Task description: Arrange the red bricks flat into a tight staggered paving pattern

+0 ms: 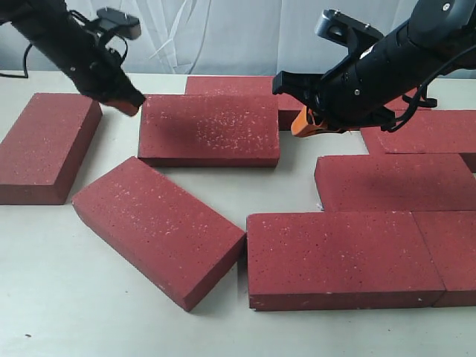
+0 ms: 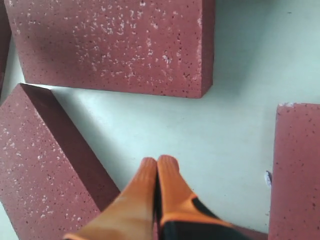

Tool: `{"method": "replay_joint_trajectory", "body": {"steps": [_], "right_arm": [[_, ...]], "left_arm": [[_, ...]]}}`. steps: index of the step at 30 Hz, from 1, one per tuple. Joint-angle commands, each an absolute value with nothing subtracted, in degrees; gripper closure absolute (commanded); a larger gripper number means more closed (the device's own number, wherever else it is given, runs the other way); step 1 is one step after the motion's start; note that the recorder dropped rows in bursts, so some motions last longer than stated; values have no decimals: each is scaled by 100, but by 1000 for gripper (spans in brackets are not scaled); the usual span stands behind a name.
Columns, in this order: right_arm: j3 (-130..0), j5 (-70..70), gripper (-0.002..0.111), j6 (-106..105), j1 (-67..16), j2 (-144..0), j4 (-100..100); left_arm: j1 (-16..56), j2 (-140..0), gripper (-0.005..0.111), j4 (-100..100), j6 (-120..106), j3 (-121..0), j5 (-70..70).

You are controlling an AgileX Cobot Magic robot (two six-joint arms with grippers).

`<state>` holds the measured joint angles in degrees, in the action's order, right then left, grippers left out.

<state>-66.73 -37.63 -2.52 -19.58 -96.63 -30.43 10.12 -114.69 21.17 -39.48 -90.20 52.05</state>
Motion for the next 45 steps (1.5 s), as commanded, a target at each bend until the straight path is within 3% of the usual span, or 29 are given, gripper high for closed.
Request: {"method": "replay_joint_trajectory", "body": {"steps": [1,8,11,19,39,45], "right_arm": [[-6705,-3686,109,-296,-1948,-9657,-3045],[-6705,-3676,109,-296,-1948,-9657,-3045],[-6705,-3675,109,-296,-1948,-9657,-3056],[-6705,-3677,109,-296,-1948,-9657,-3081],[-6705,-3688,109,-307,-1948,-9657,-3167],[-6705,-3712,109,-300,-1948,-9657,-3167]], "left_arm": [[1176,-11197,107,2745,-3957,-9028,3989],[2094,-11817,107,2935,-4157,-9028,1157],[2244,-12019,107,2935,-4157,-9028,807],[2347,-12318,107,2935,-4157,-9028,811],[2357,-12140,107,2913,-3889,-9220,2298],[1872,-11733,107,2115,-2310,-9262,3409]]}}
